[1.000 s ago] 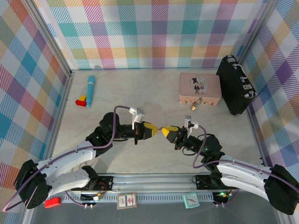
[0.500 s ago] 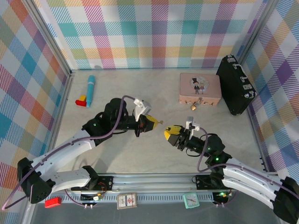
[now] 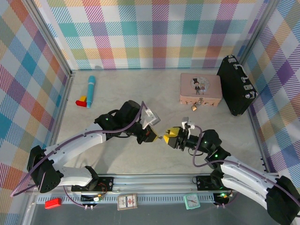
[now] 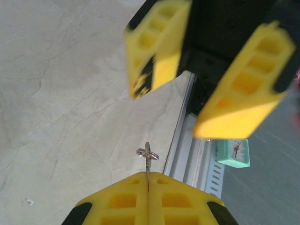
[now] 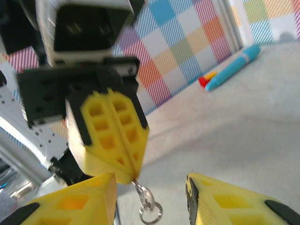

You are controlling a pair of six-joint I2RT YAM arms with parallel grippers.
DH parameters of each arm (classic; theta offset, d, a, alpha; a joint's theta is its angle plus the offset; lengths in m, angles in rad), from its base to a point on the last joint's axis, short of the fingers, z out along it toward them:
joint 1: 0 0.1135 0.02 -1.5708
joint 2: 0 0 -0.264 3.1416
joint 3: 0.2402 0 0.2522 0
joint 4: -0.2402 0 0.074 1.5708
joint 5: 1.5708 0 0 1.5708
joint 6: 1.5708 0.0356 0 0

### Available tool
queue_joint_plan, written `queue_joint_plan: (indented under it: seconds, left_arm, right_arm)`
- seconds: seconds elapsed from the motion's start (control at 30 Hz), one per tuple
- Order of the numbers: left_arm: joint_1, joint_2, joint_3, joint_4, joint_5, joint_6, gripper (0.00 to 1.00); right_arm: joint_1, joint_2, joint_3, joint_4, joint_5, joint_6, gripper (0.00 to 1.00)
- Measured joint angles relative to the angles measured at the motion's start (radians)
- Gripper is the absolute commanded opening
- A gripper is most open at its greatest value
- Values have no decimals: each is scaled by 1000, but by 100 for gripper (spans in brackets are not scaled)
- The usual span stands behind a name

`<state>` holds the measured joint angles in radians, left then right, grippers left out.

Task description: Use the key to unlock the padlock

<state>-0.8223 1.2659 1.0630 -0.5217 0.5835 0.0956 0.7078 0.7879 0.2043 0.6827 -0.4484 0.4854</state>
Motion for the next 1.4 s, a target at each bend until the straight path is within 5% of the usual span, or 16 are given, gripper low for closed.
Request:
queue_joint_plan:
  seconds: [0.47, 1.03, 1.4]
  left_arm:
    - [0, -32, 0, -3, 16, 10, 0]
    - [0, -33, 0, -3, 55, 21, 0]
    - [-1, -35, 0, -9, 66, 26, 0]
  right_arm:
    - [0, 90, 55, 55, -174, 5, 35]
    - [-2, 126, 67, 48, -232, -3, 26]
    - [-3, 128, 69, 30, -235, -10, 3]
